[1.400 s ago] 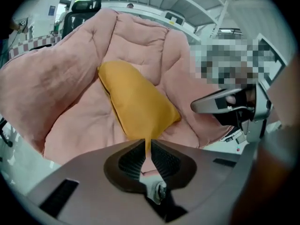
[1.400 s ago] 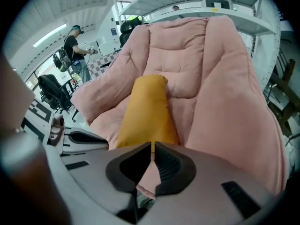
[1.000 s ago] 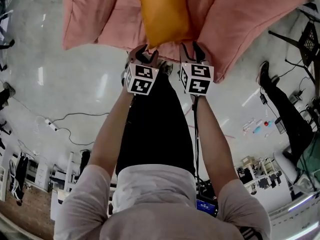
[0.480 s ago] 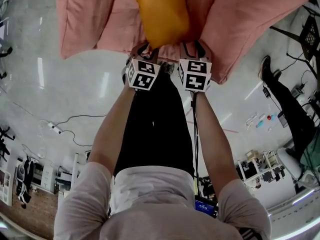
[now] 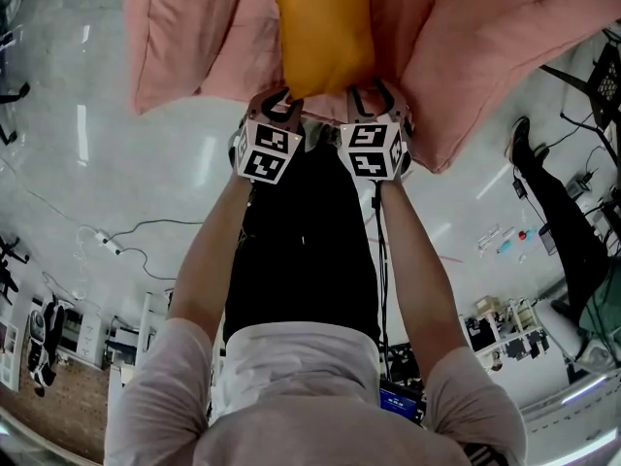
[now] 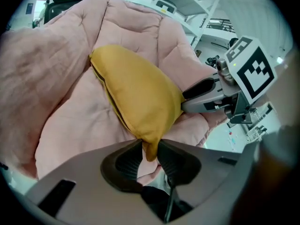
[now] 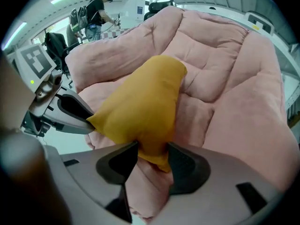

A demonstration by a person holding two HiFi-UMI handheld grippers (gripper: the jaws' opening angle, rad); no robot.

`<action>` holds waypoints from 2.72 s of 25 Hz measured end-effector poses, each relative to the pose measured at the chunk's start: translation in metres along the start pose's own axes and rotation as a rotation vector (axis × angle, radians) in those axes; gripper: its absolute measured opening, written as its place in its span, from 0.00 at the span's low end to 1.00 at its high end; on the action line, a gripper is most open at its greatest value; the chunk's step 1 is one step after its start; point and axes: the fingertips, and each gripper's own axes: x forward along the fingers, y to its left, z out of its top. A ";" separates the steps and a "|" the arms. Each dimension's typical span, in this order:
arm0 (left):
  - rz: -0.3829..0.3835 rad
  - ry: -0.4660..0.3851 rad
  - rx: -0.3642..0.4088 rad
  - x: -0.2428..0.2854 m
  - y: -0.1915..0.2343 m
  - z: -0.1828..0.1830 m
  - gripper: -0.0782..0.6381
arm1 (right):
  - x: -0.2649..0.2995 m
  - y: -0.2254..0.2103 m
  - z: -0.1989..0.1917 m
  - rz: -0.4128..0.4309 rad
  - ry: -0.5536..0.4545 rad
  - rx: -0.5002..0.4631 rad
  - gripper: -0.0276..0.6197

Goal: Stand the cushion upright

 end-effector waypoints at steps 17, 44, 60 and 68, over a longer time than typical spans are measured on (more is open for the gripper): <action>0.057 -0.014 -0.037 -0.013 0.007 -0.008 0.20 | -0.005 0.019 0.005 0.155 -0.051 -0.146 0.19; 0.111 -0.026 -0.093 -0.095 0.006 0.008 0.18 | -0.071 0.054 0.017 0.252 -0.065 -0.013 0.14; 0.076 0.016 -0.100 -0.129 0.007 0.029 0.17 | -0.101 0.064 0.024 0.254 -0.033 0.163 0.14; 0.033 0.028 -0.049 -0.128 -0.004 0.062 0.17 | -0.105 0.031 0.039 0.228 -0.018 0.175 0.14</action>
